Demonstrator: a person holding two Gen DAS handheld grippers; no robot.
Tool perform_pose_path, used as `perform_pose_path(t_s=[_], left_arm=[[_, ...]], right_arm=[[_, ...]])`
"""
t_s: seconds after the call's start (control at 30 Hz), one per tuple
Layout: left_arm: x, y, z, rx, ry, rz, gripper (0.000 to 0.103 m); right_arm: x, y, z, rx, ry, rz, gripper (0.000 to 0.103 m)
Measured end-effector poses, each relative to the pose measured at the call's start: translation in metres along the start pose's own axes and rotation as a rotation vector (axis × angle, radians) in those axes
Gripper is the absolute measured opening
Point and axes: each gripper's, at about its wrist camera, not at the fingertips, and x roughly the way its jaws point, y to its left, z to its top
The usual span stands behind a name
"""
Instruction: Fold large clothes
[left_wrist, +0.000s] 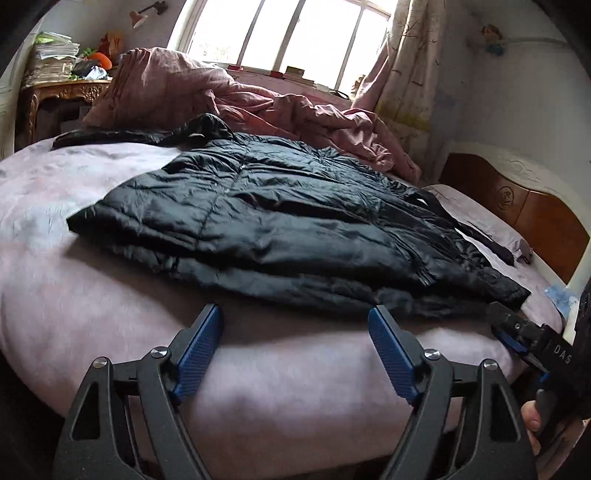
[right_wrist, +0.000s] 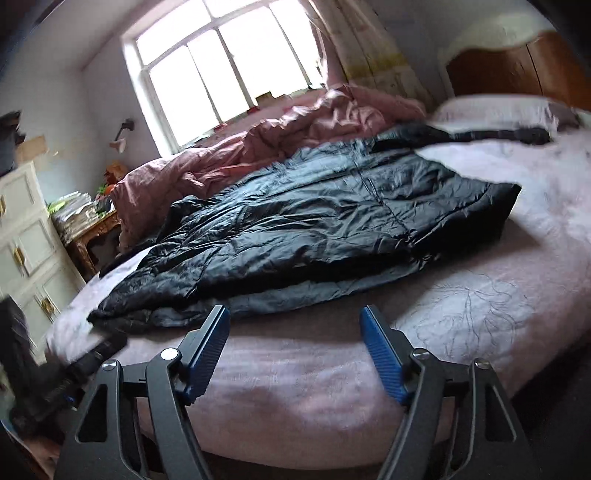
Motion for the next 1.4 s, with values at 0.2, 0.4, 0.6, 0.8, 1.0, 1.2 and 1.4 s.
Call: perform_pose_path(t_s=[0.2,0.4,0.6,0.8,1.0,1.2,1.4], left_arm=[[0.029,0.009,0.033,-0.052,0.046,-0.016,0.079],[0.037,0.026,0.061,-0.134,0.076,-0.071,0.005],[-0.031,0.016,0.062,-0.029,-0.049,-0.054,0.004],[-0.035,0.01,0.092,0.072,-0.057,0.017,0.029],[0.05,0.01,0.157,0.197,0.014,0.07,0.062],[0.085,0.033,0.186,0.249,-0.084,-0.002,0.096],[0.053,0.046,0.179,0.292,-0.156,0.005,0.103]], right_arm=[[0.028,0.005,0.028,-0.065,0.02,-0.11,0.068],[0.038,-0.008,0.055,-0.04,0.06,-0.119,0.008],[-0.02,0.042,0.045,-0.303,-0.045,-0.198,0.007],[-0.032,0.057,0.067,-0.335,-0.121,-0.216,0.008],[0.052,0.056,0.137,-0.346,-0.048,-0.232,0.017],[0.134,0.033,0.174,-0.316,0.011,-0.246,0.072],[0.108,0.011,0.175,-0.318,-0.104,-0.226,0.086]])
